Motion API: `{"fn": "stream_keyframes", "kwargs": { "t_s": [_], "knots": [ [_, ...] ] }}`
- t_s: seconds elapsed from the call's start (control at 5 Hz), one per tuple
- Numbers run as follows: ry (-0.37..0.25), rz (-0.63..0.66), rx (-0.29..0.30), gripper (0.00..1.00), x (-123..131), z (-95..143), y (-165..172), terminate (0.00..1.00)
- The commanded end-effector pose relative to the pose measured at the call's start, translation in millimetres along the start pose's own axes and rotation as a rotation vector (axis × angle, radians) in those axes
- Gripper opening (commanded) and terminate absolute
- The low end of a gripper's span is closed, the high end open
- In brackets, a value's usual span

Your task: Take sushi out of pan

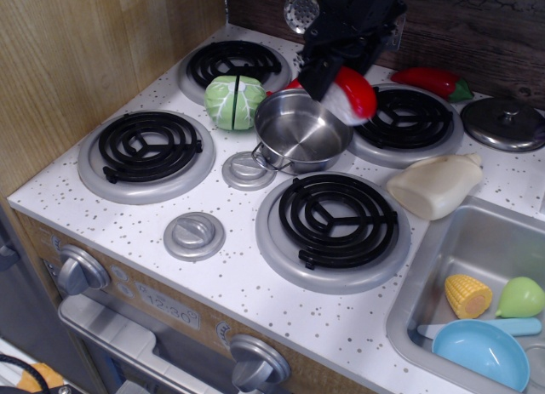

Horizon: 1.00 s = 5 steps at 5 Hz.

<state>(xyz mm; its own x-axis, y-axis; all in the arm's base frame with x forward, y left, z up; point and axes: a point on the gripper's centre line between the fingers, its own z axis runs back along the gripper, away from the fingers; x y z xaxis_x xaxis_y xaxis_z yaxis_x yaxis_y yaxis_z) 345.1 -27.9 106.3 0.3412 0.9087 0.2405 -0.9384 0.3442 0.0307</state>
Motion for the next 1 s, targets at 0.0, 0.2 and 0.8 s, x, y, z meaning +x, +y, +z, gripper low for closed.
{"fn": "stream_keyframes", "kwargs": {
  "t_s": [0.0,0.2,0.8],
  "knots": [
    [0.155,-0.085,-0.087,0.0,-24,-7,5,0.0],
    [0.166,-0.152,-0.096,0.0,-37,-21,12,0.0],
    [0.066,-0.256,-0.163,1.0,-33,-25,20,0.0]
  ]
}}
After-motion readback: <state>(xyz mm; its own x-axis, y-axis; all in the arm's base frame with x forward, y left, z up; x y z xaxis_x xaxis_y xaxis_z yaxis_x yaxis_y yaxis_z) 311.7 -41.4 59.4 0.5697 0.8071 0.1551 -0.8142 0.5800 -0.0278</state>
